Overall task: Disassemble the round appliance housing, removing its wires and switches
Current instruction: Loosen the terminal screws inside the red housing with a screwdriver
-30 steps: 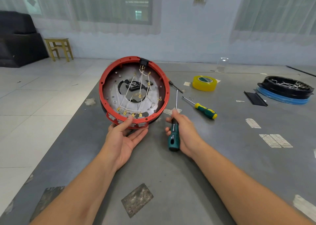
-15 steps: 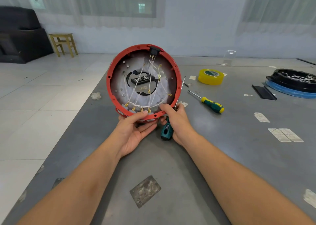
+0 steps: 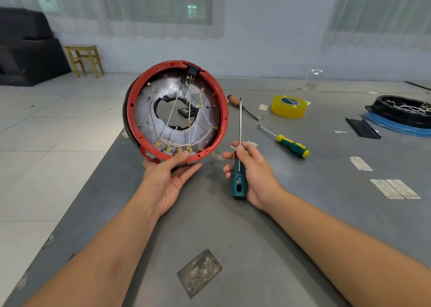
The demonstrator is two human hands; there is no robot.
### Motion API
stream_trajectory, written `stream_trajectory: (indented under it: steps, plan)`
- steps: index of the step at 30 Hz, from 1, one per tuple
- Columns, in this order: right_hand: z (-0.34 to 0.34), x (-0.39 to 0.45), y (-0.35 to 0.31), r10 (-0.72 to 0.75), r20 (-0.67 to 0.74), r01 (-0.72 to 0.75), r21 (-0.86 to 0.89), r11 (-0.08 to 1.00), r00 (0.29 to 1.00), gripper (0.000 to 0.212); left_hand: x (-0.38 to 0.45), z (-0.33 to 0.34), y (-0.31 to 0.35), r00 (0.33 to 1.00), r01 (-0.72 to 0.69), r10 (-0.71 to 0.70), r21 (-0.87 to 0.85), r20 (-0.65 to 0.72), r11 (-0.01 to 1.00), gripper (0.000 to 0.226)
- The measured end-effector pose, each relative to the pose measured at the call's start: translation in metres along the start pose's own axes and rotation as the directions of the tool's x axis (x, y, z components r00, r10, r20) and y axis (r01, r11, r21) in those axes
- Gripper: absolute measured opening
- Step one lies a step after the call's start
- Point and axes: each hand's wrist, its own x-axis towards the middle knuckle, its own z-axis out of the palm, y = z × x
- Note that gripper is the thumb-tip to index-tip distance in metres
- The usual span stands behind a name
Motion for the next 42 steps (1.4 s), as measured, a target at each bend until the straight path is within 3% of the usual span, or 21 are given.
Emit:
stream_trajectory:
  steps: [3, 6, 9, 12, 14, 16, 23, 33, 42]
  plan:
    - [-0.012, -0.009, -0.008, -0.049, 0.056, 0.054, -0.104, 0.993, 0.997, 0.028, 0.001, 0.000, 0.001, 1.000, -0.001, 0.001, -0.018, -0.016, 1.000, 0.084]
    - [-0.029, -0.017, -0.015, -0.122, 0.148, 0.171, -0.388, 0.905, 0.981, 0.028, 0.002, 0.000, 0.001, 0.999, -0.006, 0.005, -0.031, -0.034, 0.999, 0.080]
    - [-0.045, -0.023, -0.022, -0.174, 0.239, 0.289, -0.633, 0.718, 0.955, 0.023, 0.004, -0.001, 0.001, 0.999, 0.012, -0.014, -0.033, -0.042, 0.999, 0.076]
    - [-0.059, -0.019, -0.031, -0.161, 0.313, 0.351, -0.818, 0.456, 0.936, 0.017, 0.006, -0.001, 0.002, 0.998, 0.022, -0.023, -0.004, -0.057, 1.000, 0.075]
    - [-0.068, -0.015, -0.036, -0.125, 0.355, 0.376, -0.883, 0.280, 0.927, 0.018, 0.006, -0.002, 0.003, 0.998, 0.006, -0.007, -0.016, -0.066, 1.000, 0.075]
    - [-0.072, -0.013, -0.039, -0.087, 0.392, 0.402, -0.899, 0.174, 0.916, 0.025, 0.007, -0.004, 0.005, 0.997, -0.026, 0.026, -0.010, -0.068, 1.000, 0.070]
    - [-0.074, -0.014, -0.041, -0.095, 0.514, 0.519, -0.855, 0.026, 0.852, 0.052, 0.009, -0.010, 0.011, 0.992, -0.106, 0.113, 0.131, -0.047, 0.986, 0.060]
    - [-0.070, -0.016, -0.041, -0.059, 0.551, 0.547, -0.834, -0.069, 0.832, 0.041, 0.014, -0.018, 0.010, 0.992, -0.113, 0.121, 0.194, -0.033, 0.974, 0.062]
    - [-0.073, -0.012, -0.042, -0.038, 0.564, 0.552, -0.818, -0.159, 0.825, 0.047, 0.013, -0.018, 0.009, 0.989, -0.133, 0.143, 0.217, -0.031, 0.967, 0.066]
